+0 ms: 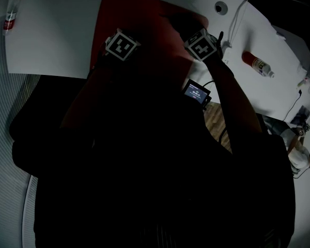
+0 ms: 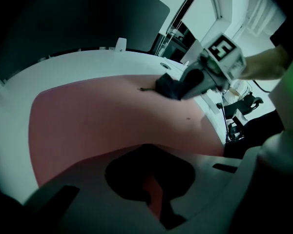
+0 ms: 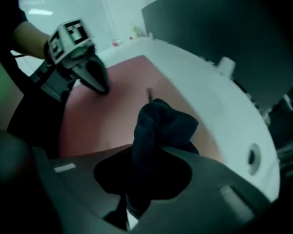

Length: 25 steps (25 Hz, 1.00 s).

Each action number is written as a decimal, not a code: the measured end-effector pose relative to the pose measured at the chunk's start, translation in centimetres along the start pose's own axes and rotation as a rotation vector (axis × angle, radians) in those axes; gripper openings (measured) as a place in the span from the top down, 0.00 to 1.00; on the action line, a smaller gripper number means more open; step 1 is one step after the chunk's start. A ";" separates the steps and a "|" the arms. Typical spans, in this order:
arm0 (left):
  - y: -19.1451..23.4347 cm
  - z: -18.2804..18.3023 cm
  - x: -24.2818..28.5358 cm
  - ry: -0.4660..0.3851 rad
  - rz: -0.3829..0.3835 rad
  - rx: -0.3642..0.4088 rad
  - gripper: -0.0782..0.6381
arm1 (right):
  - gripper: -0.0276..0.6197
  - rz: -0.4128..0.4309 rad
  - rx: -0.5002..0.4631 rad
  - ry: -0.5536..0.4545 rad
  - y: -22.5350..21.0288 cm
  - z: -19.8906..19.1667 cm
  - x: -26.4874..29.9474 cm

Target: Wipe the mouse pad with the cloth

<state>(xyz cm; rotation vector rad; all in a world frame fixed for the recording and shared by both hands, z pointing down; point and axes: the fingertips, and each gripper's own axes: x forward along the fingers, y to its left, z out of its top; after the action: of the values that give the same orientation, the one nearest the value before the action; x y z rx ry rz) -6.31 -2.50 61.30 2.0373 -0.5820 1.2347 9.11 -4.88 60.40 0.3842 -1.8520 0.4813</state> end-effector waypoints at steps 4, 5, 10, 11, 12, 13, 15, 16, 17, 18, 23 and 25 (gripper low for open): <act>0.1 0.0 0.0 -0.002 0.006 -0.002 0.88 | 0.86 0.216 -0.172 -0.002 12.0 2.2 2.1; 0.2 0.1 0.0 -0.005 0.008 0.002 0.88 | 0.86 0.296 -0.210 0.008 15.3 2.2 2.5; 0.1 -0.3 -0.1 0.009 0.009 -0.012 0.88 | 0.86 0.393 -0.323 -0.011 19.2 0.9 2.9; 0.1 -0.2 0.0 0.003 0.006 -0.013 0.88 | 0.86 0.370 -0.285 -0.017 17.3 0.6 2.7; 0.1 -0.1 0.0 -0.002 0.005 -0.009 0.88 | 0.86 0.322 -0.241 -0.016 14.5 0.3 2.4; 0.1 0.0 -0.1 -0.007 0.004 -0.005 0.88 | 0.86 0.254 -0.190 -0.017 11.0 0.0 2.1; 0.1 0.0 -0.2 -0.012 0.005 -0.001 0.88 | 0.86 0.113 -0.071 -0.043 3.6 -0.1 0.9; 0.1 -0.1 -0.2 -0.011 0.006 -0.002 0.88 | 0.86 0.048 -0.016 -0.050 0.2 -0.2 0.2; 0.1 -0.2 -0.3 -0.009 0.007 -0.003 0.88 | 0.86 -0.002 0.027 -0.048 -2.5 -0.4 -0.4; 0.2 -0.3 -0.2 -0.006 0.009 -0.004 0.88 | 0.86 -0.029 0.053 -0.037 -4.0 -0.4 -0.6; 0.0 -0.5 -0.1 0.003 -0.009 -0.006 0.88 | 0.86 0.024 0.035 -0.005 1.8 0.7 0.4; -0.1 -0.3 0.0 -0.009 -0.007 -0.008 0.88 | 0.86 0.133 -0.084 -0.010 8.9 1.1 1.6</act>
<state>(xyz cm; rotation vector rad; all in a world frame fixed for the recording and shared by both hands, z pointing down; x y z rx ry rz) -6.41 -2.23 61.33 2.0375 -0.5823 1.2181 3.39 2.23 60.41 0.2079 -1.9086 0.4899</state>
